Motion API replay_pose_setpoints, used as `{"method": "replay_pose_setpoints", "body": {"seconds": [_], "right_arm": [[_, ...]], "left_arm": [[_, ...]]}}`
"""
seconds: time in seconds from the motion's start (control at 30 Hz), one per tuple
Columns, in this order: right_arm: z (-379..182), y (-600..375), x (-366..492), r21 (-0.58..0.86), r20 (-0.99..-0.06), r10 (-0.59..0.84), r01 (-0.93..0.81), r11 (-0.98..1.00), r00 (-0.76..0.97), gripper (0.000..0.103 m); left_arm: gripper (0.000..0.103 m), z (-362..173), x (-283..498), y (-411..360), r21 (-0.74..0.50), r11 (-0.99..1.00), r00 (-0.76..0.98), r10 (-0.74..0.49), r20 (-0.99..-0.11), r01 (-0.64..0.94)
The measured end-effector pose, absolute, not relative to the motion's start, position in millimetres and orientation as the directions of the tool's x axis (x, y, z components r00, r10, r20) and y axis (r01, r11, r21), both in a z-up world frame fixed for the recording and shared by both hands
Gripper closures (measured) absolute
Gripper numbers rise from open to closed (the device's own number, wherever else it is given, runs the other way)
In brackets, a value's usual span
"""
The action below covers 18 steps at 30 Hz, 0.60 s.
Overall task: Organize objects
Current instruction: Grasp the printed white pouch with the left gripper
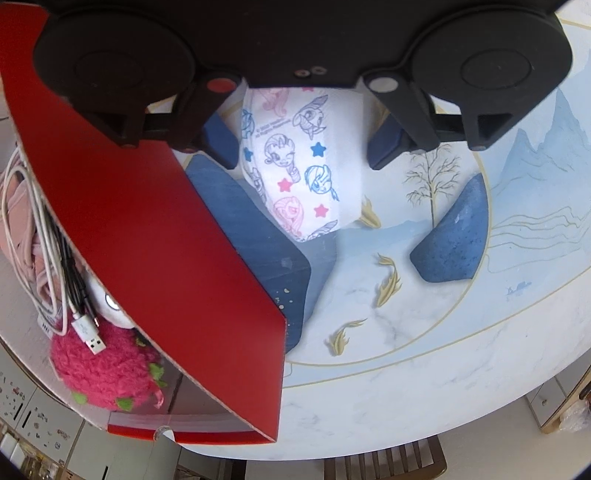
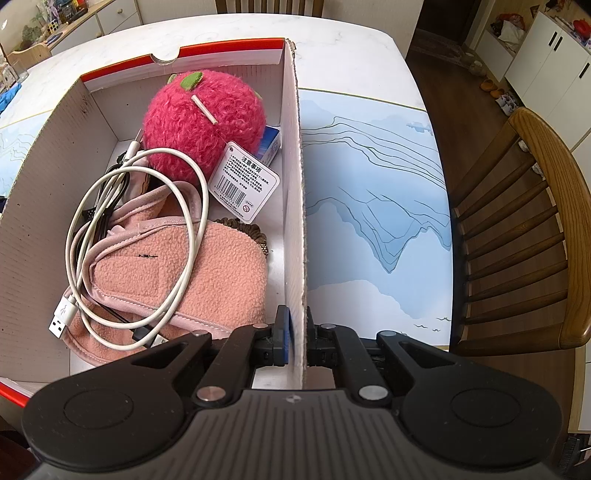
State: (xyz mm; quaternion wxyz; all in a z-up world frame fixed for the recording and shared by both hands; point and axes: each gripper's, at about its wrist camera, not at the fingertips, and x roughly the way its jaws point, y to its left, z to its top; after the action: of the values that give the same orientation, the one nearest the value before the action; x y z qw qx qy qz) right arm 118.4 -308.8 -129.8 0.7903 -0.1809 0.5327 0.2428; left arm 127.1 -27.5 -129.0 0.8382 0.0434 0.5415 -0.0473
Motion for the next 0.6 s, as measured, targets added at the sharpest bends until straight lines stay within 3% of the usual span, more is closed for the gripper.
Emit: {"method": "replay_pose_setpoints", "body": {"seconds": [0.1, 0.3, 0.37, 0.6], "right_arm": [[-130, -309, 118, -0.027, -0.93, 0.191, -0.576, 0.817, 0.315, 0.098], [-129, -309, 118, -0.027, -0.93, 0.191, -0.576, 0.817, 0.315, 0.098], [-129, -309, 118, -0.028, -0.93, 0.19, -0.576, 0.817, 0.315, 0.098], [-129, -309, 118, -0.028, -0.93, 0.19, -0.575, 0.817, 0.315, 0.098]], "left_arm": [[0.036, -129, 128, -29, 0.021, 0.991, 0.41, -0.034, -0.912, 0.129], [0.065, -125, 128, -31, 0.014, 0.992, 0.42, -0.039, -0.907, 0.123], [0.083, -123, 128, -30, 0.001, 0.993, 0.419, -0.05, -0.907, 0.119], [0.09, -104, 124, -25, -0.035, 0.994, 0.448, -0.077, -0.891, 0.1]]}}
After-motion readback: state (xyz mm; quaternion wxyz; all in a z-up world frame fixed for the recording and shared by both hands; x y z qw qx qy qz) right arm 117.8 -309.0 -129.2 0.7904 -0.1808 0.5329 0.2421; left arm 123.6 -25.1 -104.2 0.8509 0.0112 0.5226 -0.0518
